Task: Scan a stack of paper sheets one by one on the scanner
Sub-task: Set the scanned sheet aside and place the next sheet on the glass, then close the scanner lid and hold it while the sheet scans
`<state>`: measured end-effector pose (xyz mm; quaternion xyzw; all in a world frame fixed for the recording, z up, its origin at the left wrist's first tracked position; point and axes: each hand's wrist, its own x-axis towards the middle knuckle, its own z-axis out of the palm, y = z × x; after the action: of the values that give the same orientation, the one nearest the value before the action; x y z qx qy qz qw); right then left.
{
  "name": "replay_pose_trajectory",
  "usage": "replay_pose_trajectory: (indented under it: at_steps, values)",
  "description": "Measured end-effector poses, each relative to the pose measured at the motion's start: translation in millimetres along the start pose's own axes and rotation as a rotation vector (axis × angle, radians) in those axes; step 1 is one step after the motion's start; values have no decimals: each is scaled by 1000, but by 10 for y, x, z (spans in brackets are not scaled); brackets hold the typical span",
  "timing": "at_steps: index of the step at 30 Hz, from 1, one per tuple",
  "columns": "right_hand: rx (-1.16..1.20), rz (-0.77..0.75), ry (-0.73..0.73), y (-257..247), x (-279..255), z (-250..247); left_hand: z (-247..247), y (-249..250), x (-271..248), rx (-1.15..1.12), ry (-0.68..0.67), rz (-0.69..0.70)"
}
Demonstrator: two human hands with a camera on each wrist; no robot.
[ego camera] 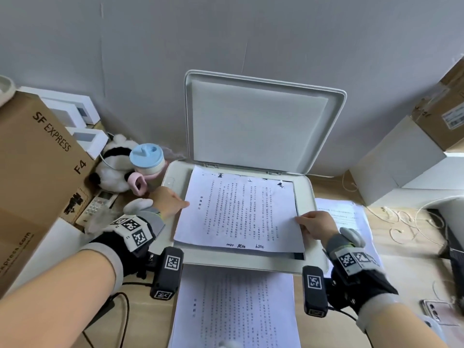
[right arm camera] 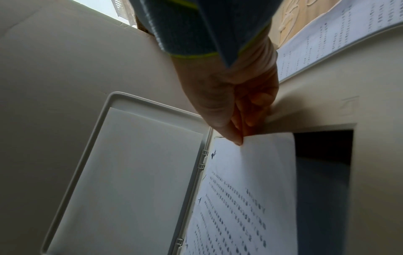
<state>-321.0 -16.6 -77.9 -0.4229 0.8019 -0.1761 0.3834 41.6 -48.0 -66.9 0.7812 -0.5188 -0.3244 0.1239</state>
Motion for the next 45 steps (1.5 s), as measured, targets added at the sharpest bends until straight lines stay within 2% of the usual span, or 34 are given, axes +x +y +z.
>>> replay_pose_trajectory:
  at_steps: [4,6,9,13,19,23,25,27,29,32,35,39,45]
  values:
    - [-77,-8,-14,-39,28,-38,-14,39,43,30,-26,-5]
    - [-61,-22,-4,-101,49,-117,-49,109,67,44,24,16]
    - [151,-85,71,-370,148,-319,-184,331,185,-199,115,64]
    - [476,-159,149,-889,297,-601,-498,787,409,-516,84,144]
    - [682,-193,79,-1277,380,-832,-814,1231,574,-801,-28,74]
    - [843,-163,137,-1161,304,-827,-910,1076,489,-979,89,-56]
    - [866,-147,133,-978,238,-818,-904,911,421,-948,24,-114]
    - [870,-144,104,-749,176,-806,-883,740,276,-865,-130,-142]
    - [845,-128,35,-484,139,-793,-815,591,105,-744,-247,-104]
    - [686,-68,-41,-70,103,-715,-630,326,-51,-643,-240,-38]
    - [608,0,-111,145,-68,-583,-443,104,-112,-553,-313,-113]
    - [542,51,-66,222,-207,-437,-313,-73,-117,-497,-318,-188]
    - [462,87,-1,229,-314,-381,-193,-207,-180,-495,-254,-192]
